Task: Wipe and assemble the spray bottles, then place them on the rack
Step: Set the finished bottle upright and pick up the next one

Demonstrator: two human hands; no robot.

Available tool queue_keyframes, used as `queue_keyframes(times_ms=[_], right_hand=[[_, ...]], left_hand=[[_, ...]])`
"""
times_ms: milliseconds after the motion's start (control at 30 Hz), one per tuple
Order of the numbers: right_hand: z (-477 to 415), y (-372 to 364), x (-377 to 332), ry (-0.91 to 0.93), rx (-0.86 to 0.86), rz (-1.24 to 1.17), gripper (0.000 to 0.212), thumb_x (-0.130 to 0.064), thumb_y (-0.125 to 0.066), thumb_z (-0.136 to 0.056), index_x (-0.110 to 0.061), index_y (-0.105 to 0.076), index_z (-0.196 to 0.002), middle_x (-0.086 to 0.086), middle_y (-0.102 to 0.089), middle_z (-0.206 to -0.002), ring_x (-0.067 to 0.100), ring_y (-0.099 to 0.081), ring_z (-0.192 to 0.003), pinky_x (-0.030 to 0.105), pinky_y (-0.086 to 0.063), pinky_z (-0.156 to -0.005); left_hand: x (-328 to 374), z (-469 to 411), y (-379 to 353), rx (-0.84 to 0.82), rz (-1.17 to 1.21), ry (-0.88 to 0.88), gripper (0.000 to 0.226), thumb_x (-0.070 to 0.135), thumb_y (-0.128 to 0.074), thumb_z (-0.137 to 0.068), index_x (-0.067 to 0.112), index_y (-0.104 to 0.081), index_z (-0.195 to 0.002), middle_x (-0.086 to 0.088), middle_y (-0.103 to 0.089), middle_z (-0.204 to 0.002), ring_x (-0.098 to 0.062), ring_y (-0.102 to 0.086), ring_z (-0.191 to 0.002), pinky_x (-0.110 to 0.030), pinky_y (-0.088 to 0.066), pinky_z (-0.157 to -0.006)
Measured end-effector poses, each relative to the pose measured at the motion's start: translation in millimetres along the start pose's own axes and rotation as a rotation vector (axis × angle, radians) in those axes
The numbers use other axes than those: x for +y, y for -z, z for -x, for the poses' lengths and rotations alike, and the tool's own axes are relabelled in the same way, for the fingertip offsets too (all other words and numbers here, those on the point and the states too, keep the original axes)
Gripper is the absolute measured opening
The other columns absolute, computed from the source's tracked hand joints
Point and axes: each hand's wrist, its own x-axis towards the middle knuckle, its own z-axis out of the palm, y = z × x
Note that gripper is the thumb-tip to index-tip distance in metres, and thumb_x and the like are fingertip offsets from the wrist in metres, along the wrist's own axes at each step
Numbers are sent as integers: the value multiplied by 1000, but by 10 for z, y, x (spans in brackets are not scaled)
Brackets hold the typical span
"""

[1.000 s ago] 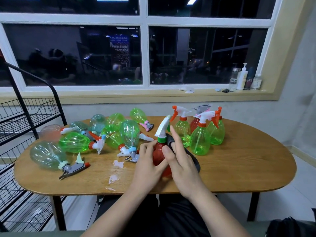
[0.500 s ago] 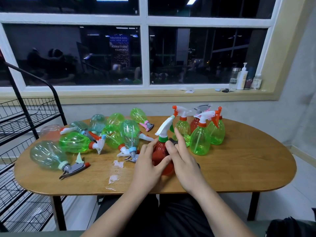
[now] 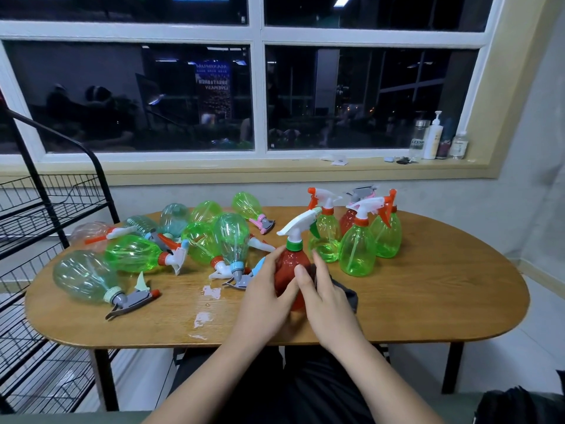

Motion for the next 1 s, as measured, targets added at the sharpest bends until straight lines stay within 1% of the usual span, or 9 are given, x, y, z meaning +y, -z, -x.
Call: queue_keyframes(times_ms=[167,300,400,500,567,633,700,867,1000], right_hand=[[-27,129,-264,-47,-58,-22,73,-77,-29,-102,-50,-10,-166,-2,-45,-165,24,-41,-152,33,-30,-105],[-8,145,-368,45,-26,-97,73,-78,-33,-100,-48,-21,-165,-9,-48,-162,15,-44,-149,29,-32,-104],[34,114,-356,132,30,-158,77,-87,-37,-91,-49,-35,-159,-11,-63,-141,10,-56,-135,32,-43,-108],[88,71,-254,180,50,-132,62,-75,-43,-101,-48,-40,-157,-30,-64,-131,-11,-60,-118,22,-46,-102],[131,55,-185,176,45,-115,59,-64,-44,-104,-47,-36,-160,-50,-51,-126,-30,-50,-113,6,-38,-97],[151,31,-122,154,19,-92,62,-64,-43,-103,-48,-31,-162,-52,-41,-132,-37,-40,-115,-2,-33,-96],[136,14,-50,133,18,-80,67,-69,-42,-102,-47,-29,-164,-39,-43,-146,-34,-38,-121,1,-31,-102],[44,10,117,43,-6,-63,82,-87,-38,-94,-45,-31,-163,-19,-54,-155,0,-47,-144,36,-39,-121],[-30,111,56,-19,-26,-76,79,-78,-44,-99,-37,-34,-165,-16,-52,-155,7,-43,-149,27,-34,-114]], left_hand=[[-73,-45,-23,24,-54,-35,63,44,-67,-95,27,-49,-152,14,-57,-142,-1,-53,-133,-26,-44,-111],[-68,-41,-14,9,-54,-64,72,58,-65,-86,27,-52,-150,13,-56,-138,-2,-52,-132,-22,-44,-109],[-81,-39,-6,14,-52,-64,73,59,-66,-83,29,-53,-149,12,-54,-136,2,-50,-131,-18,-43,-107],[-136,-41,-15,16,-45,-44,71,48,-77,-87,34,-51,-151,14,-49,-133,3,-51,-128,-11,-42,-102],[-158,-45,-25,24,-53,-41,71,39,-83,-89,38,-49,-152,15,-47,-128,4,-53,-124,-8,-42,-98],[-162,-49,-27,32,-57,-48,70,36,-84,-90,39,-50,-152,12,-47,-124,3,-54,-119,-6,-42,-94],[-148,-51,-24,42,-52,-55,69,36,-84,-90,41,-51,-150,11,-47,-121,3,-55,-116,-7,-43,-93],[-123,-29,-9,53,-44,-56,69,36,-81,-90,43,-48,-150,12,-47,-119,5,-55,-113,-7,-43,-91],[-106,-23,2,58,-31,-52,73,52,-81,-86,39,-50,-151,14,-49,-123,4,-55,-119,-9,-44,-96]])
